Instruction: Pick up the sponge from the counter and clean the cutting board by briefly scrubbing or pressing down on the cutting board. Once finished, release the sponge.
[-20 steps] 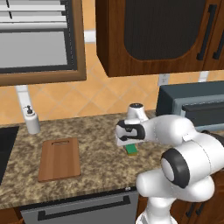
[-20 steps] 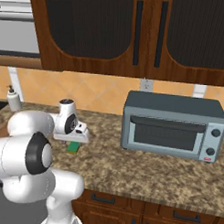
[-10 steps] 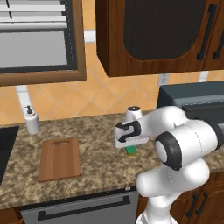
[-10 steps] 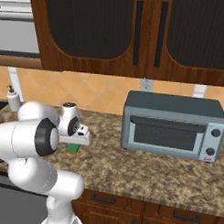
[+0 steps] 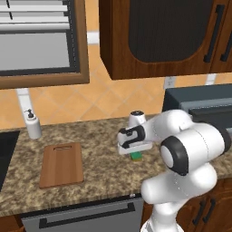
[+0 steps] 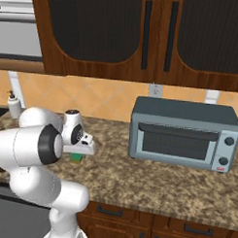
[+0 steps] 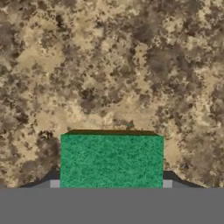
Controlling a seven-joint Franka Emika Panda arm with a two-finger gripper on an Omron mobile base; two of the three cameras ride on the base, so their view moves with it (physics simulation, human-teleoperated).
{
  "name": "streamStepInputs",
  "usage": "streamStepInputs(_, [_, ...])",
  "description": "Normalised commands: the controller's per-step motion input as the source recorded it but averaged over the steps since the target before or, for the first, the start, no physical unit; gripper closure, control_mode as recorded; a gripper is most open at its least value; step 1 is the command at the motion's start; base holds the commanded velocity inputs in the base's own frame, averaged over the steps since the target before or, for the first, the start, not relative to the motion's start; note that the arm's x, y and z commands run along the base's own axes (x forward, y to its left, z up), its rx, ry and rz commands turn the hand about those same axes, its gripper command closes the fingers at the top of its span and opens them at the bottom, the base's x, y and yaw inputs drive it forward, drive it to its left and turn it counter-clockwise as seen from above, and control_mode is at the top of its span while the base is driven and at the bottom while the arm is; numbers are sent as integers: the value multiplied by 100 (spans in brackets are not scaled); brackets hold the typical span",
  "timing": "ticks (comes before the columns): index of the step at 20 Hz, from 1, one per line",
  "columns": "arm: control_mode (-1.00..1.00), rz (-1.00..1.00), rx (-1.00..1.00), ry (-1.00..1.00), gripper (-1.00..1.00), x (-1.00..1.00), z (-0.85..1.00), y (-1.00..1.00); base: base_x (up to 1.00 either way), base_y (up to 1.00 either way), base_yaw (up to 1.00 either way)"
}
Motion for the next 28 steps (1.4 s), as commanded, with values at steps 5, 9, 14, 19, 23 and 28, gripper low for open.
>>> streamStepInputs(5, [-100,-5,0,-9,100,-44,42,22,0,0,0])
streamStepInputs(9, [-100,-19,-4,-14,100,-38,54,54,0,0,0])
streamStepInputs(14, [-100,-32,-5,-7,100,-24,36,77,0,0,0])
streamStepInputs(19, [-100,-16,-3,-7,100,-16,20,85,0,0,0])
streamStepInputs(23, [-100,1,0,-10,100,-24,78,42,0,0,0])
streamStepInputs(28, [-100,3,-2,-6,100,-14,37,72,0,0,0])
